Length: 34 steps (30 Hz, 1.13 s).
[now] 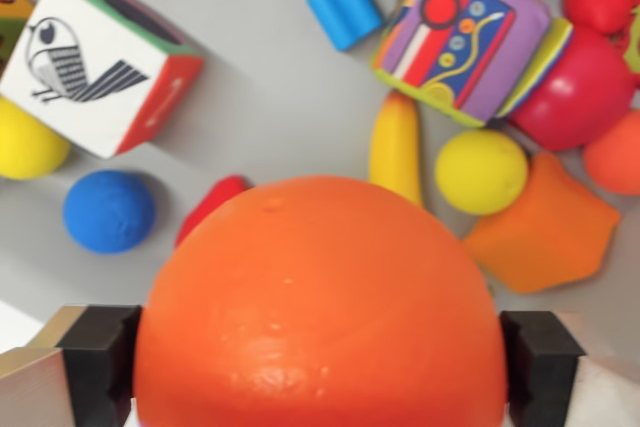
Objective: Pick an object from the bin
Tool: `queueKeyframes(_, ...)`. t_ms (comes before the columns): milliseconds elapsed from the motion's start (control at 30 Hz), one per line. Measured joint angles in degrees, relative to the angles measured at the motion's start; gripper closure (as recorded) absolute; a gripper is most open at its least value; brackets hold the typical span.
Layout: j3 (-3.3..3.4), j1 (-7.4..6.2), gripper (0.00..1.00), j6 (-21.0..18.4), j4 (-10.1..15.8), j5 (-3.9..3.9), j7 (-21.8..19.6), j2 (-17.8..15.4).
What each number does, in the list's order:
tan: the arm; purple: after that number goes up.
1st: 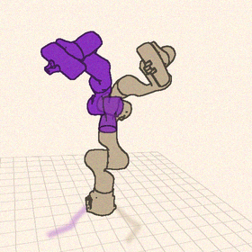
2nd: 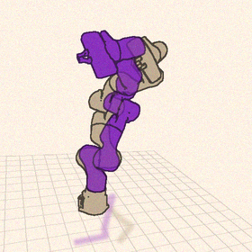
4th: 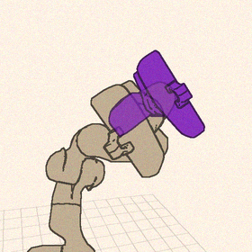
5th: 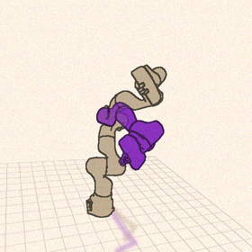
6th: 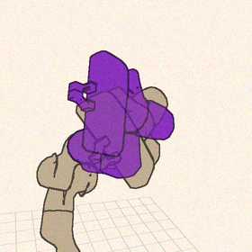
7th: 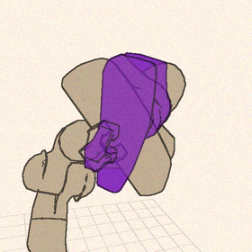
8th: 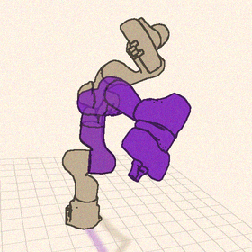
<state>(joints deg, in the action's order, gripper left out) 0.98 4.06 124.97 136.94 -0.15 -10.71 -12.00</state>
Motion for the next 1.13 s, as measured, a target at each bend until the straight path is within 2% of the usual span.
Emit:
queueKeyframes(533, 0.0, 0.01, 1.0, -4.8, -2.8, 0.03, 0.0, -1.9)
queueKeyframes(1133, 0.0, 0.01, 1.0, -5.2, -3.1, 0.03, 0.0, -1.7)
